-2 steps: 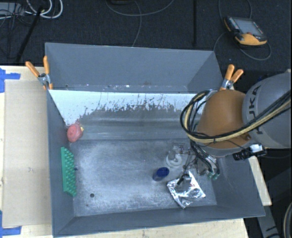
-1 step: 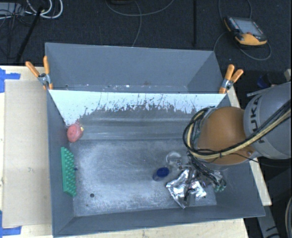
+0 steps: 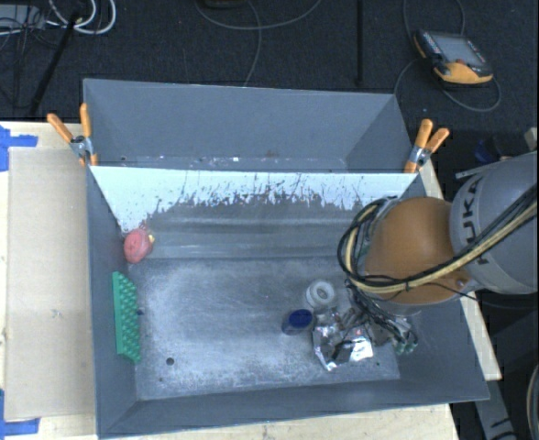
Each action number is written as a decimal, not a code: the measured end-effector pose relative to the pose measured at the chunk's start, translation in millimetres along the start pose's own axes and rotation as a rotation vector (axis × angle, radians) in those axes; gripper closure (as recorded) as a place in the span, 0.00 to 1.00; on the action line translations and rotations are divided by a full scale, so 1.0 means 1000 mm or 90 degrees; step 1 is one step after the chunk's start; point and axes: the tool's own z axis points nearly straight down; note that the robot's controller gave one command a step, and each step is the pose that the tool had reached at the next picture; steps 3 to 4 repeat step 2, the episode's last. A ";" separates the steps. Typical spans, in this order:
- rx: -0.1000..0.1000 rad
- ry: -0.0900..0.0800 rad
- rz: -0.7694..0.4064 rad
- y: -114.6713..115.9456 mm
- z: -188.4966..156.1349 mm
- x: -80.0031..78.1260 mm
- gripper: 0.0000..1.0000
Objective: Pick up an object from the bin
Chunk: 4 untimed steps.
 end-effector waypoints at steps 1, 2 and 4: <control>0.002 -0.005 0.020 -0.010 -0.125 0.012 1.00; 0.002 -0.002 -0.339 -0.043 -0.187 0.001 1.00; 0.002 -0.002 -0.339 -0.043 -0.187 0.001 1.00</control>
Offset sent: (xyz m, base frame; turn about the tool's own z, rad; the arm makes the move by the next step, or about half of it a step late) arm -0.0112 -0.0125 0.1210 0.0277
